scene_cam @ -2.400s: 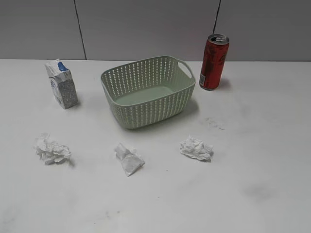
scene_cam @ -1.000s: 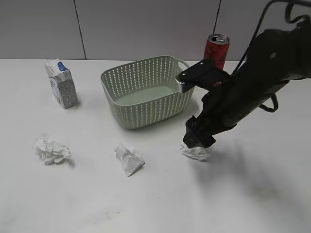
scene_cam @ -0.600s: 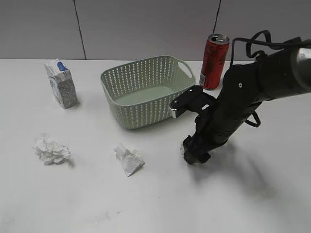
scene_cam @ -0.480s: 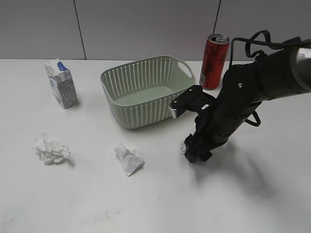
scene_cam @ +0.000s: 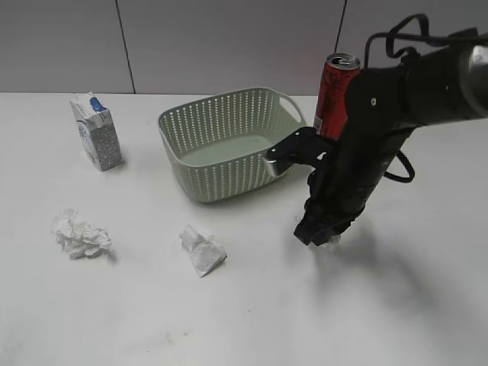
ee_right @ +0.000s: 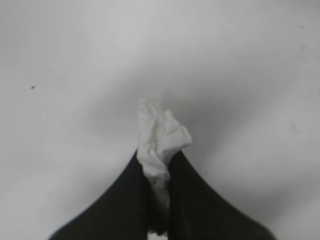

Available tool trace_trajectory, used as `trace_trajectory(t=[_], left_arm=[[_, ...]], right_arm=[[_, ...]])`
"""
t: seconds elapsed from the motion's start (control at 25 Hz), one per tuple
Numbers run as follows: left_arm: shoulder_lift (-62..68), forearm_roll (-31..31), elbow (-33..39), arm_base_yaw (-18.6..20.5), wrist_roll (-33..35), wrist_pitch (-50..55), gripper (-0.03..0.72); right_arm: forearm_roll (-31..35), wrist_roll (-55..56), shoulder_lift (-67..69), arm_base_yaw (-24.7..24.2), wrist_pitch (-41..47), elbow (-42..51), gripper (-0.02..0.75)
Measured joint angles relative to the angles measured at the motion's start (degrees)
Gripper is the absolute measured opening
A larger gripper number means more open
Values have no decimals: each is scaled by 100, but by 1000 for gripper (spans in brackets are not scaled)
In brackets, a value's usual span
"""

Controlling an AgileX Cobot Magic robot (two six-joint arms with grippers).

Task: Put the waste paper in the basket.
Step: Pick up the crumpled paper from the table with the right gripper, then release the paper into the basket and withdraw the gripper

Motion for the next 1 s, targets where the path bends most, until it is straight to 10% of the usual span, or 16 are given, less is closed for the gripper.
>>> trace_trajectory(t=[0.32, 0.76, 1.0], left_arm=[[0, 0, 0, 0, 0, 0, 588], [0, 22, 0, 0, 0, 0, 588], [0, 22, 0, 0, 0, 0, 588]], right_arm=[[12, 0, -652, 0, 1334, -1425, 21], [1193, 0, -376, 0, -2365, -2240, 20], [1266, 0, 397, 0, -2351, -2240, 104]])
